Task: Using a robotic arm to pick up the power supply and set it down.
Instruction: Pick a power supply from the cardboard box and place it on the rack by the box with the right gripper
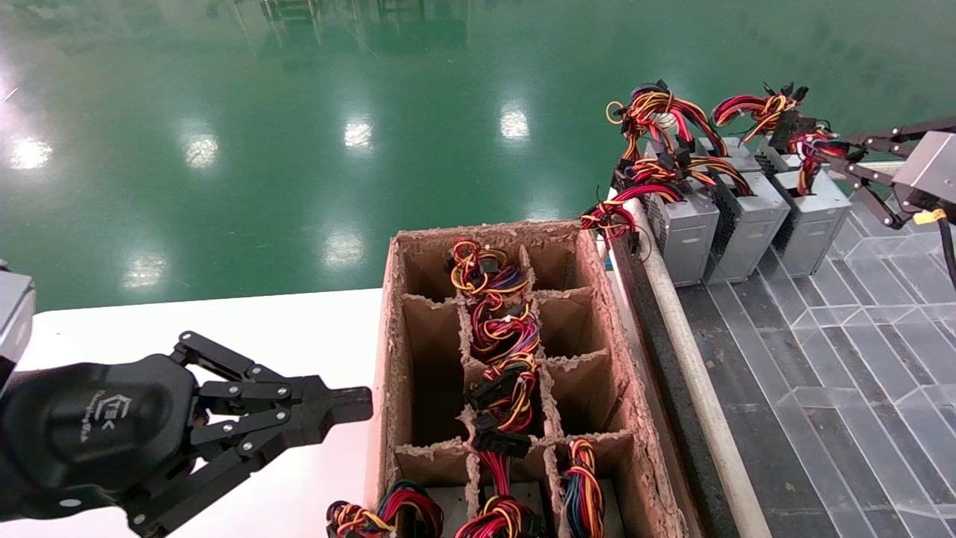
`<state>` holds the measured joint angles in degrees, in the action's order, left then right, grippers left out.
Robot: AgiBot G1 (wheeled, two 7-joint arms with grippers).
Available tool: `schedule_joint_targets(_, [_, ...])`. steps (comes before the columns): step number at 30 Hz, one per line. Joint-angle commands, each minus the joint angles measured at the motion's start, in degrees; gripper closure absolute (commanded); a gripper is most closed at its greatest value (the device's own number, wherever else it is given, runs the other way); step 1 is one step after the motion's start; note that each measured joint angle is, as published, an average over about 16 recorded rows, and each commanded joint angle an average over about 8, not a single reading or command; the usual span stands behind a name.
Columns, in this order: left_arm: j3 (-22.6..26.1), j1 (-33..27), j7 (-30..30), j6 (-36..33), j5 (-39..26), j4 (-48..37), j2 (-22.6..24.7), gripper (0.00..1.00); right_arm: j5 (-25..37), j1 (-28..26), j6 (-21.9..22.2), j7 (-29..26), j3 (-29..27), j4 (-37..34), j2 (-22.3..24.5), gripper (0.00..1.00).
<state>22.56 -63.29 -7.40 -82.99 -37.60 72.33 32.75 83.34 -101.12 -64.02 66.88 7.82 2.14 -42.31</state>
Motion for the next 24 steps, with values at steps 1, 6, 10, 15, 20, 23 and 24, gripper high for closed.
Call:
schedule_joint_targets(1, [0.00,0.00,0.00,0.00,0.00,0.00,0.00,1.00,0.60,-0.21,0.40,-0.10,0.41,-0.16,-0.10,1.00])
schedule_joint_targets(6, [0.00,0.00,0.00,0.00,0.00,0.00,0.00,1.00,0.88,-0.47,1.27,-0.05,0.60,-0.49,-0.13,0.94])
schedule_joint_targets(10, [0.00,0.00,0.00,0.00,0.00,0.00,0.00,1.00,0.84,-0.70,1.84,0.04,0.57,-0.63,-0.01,0.44])
schedule_joint_targets(15, [0.00,0.00,0.00,0.00,0.00,0.00,0.00,1.00,1.07,-1.08,1.89,0.03,0.73,-0.66,0.23,0.00])
schedule_joint_targets(20, [0.01,0.00,0.00,0.00,0.00,0.00,0.00,1.00,0.92,-1.44,0.61,-0.36,0.63,-0.85,0.80,0.00])
schedule_joint_targets(23, [0.01,0.00,0.00,0.00,0.00,0.00,0.00,1.00,0.72,-1.76,-1.11,-1.61,0.50,-1.43,1.28,0.00])
schedule_joint_targets(24, [0.01,0.00,0.00,0.00,0.00,0.00,0.00,1.00,0.75,-1.91,-1.75,-2.21,0.52,-1.67,1.44,0.00])
